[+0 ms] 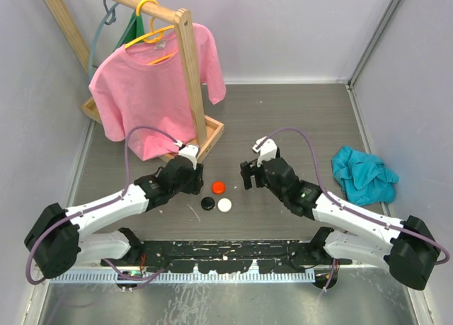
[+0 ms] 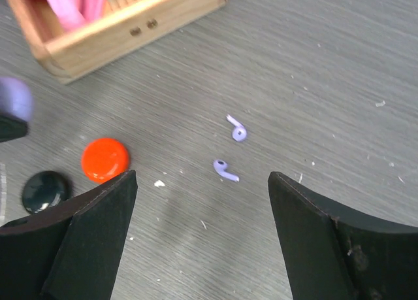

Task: Insert the wireless bluetooth earbuds into the charging case
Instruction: Pick up the charging case at the center of the board.

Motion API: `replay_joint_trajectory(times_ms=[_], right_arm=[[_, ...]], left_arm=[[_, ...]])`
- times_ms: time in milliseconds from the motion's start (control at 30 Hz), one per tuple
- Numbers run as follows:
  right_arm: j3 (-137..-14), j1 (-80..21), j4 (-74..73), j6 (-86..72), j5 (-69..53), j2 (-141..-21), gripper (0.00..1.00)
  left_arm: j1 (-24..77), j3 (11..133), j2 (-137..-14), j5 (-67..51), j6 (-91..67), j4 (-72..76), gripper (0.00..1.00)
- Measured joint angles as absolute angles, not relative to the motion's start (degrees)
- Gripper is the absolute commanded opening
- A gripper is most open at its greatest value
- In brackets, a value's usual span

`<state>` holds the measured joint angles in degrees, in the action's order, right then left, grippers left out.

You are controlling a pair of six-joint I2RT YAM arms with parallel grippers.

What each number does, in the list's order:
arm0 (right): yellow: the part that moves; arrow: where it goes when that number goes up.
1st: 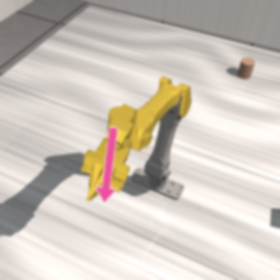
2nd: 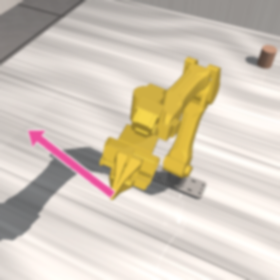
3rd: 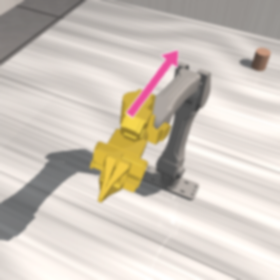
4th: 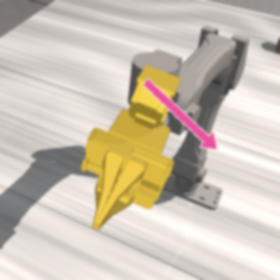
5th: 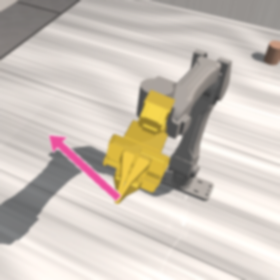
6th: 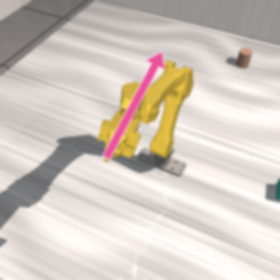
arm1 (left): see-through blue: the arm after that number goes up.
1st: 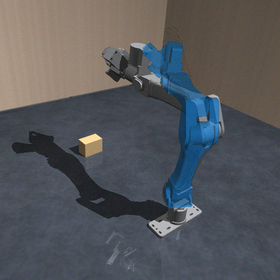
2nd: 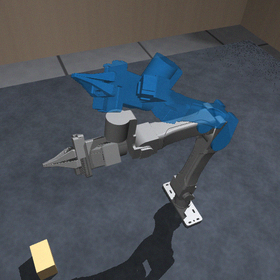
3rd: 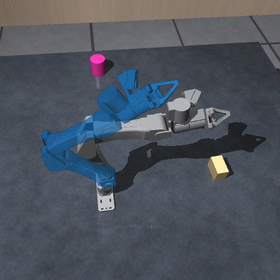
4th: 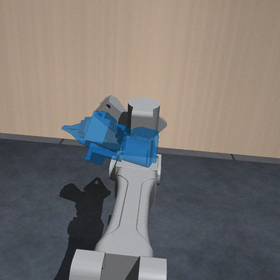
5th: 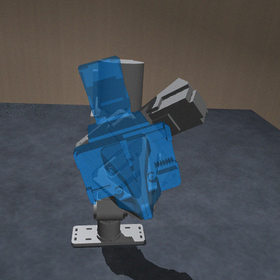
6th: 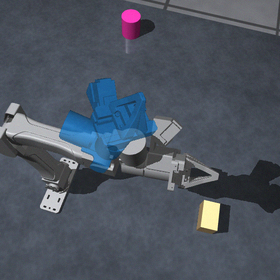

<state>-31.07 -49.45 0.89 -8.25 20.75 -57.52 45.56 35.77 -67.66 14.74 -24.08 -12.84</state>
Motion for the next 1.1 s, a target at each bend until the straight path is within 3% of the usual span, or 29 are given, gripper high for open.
replay_joint_trajectory(times_ms=[567,767,1100], right_arm=[[-54.37,-43.86,-15.07,-9.47,-3.42,-65.84,0.80],[-56.05,-43.77,-16.45,-11.20,-9.30,-69.73,0.67],[-57.34,-43.75,-16.34,-12.67,-17.91,-76.62,0.57]], left_arm=[[46.41,25.98,-62.17,1.34,4.49,19.40,0.37],[46.83,20.38,-61.04,-3.53,10.66,28.10,0.37],[48.38,19.22,-61.04,-8.29,14.44,33.19,0.37]])
